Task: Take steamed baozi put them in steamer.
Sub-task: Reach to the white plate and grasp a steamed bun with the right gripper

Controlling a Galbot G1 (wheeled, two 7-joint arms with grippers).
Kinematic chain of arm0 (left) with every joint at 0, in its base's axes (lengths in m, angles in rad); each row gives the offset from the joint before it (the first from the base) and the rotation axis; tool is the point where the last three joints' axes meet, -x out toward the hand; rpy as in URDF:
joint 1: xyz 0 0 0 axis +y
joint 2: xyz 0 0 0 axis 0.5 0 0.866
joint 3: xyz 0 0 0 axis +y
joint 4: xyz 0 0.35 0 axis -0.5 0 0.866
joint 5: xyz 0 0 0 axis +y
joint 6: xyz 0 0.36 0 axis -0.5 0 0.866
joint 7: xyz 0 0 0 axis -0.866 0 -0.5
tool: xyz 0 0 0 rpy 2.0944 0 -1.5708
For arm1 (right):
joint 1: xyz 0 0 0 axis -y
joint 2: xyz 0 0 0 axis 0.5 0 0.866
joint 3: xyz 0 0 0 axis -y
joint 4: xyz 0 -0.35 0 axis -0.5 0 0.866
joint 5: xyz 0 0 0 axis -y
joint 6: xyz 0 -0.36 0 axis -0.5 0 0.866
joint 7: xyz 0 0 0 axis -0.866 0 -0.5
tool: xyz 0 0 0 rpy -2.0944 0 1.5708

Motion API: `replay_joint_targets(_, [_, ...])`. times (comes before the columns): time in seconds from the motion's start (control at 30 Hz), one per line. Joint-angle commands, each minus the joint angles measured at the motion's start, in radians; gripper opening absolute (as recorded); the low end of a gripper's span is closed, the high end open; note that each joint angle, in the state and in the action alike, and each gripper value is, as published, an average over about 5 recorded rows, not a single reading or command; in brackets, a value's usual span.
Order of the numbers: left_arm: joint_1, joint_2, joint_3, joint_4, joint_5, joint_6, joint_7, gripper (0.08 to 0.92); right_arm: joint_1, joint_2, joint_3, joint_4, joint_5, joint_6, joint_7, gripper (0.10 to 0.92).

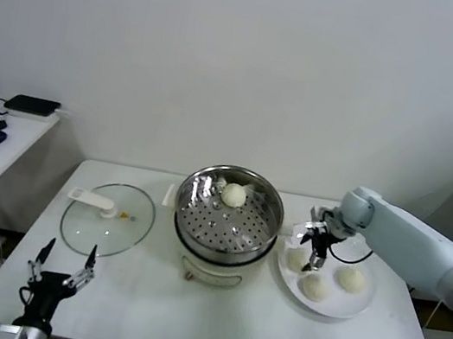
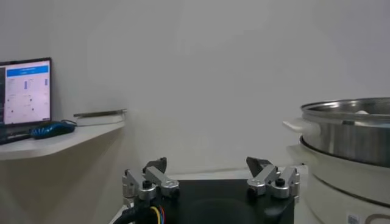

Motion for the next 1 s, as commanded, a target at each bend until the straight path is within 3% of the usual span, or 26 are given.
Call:
replay_joint_targets(0.03, [0.0, 0.0, 0.0, 0.001, 0.0, 0.0, 0.0, 0.823, -0.014, 0.012, 0.011, -0.023, -0.008, 0.002, -0.001, 0.823])
replay_joint_targets(0.47, [-0.003, -0.003, 0.003, -0.002, 0.003, 0.002, -0.001, 0.823, -0.021, 0.019, 0.018, -0.032, -0.012, 0.001, -0.021, 0.821])
replay_joint_targets(0.83, [-0.007, -0.001, 0.005, 0.002, 0.003, 0.002, -0.002, 0.823, -0.021, 0.015, 0.028, -0.048, -0.014, 0.01, -0.025, 0.707])
replay_joint_targets(1.0, [-0.007, -0.003, 0.009, 0.004, 0.006, 0.001, -0.002, 0.823, -0.017, 0.014, 0.03, -0.046, -0.009, 0.013, -0.028, 0.694])
